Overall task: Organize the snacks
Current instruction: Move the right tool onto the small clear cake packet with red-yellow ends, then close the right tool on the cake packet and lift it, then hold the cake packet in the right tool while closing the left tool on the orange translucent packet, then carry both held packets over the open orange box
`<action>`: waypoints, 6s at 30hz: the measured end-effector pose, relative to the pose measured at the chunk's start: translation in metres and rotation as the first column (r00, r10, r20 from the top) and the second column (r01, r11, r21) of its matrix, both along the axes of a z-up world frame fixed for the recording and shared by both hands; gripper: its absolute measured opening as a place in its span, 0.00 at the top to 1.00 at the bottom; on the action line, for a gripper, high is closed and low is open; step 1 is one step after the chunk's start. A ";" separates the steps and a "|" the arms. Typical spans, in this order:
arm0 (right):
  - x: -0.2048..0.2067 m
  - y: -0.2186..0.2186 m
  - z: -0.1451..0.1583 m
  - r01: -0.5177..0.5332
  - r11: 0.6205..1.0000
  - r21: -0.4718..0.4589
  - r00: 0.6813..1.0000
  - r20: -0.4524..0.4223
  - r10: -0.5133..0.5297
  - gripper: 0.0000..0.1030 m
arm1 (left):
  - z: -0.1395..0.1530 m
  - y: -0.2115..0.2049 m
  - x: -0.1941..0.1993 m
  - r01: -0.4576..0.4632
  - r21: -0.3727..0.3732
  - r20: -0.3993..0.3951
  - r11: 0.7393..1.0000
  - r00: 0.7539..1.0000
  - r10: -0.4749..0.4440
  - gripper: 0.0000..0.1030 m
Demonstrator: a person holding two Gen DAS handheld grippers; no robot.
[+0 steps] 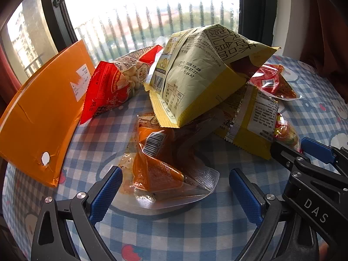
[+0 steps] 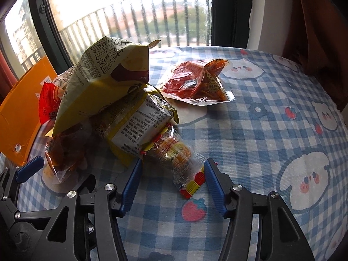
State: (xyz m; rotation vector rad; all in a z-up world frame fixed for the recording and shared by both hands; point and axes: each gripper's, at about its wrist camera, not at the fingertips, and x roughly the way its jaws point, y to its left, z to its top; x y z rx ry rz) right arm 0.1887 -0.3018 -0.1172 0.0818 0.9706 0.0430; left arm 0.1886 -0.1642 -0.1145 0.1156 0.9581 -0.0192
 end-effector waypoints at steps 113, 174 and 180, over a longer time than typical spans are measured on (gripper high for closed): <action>-0.013 0.062 0.028 0.018 0.999 0.035 0.998 0.053 -0.019 0.81 | 0.023 0.041 0.000 0.066 -0.098 0.006 0.993 0.998 -0.066 0.05; -0.001 0.219 0.165 -0.283 0.959 0.005 0.904 0.337 0.265 0.81 | 0.162 0.207 -0.020 -0.145 -0.088 0.325 0.986 0.931 0.166 0.66; 0.023 0.287 0.164 -0.377 0.926 0.000 0.872 0.337 0.355 0.81 | 0.155 0.272 -0.008 -0.236 -0.088 0.313 0.968 0.916 0.252 0.66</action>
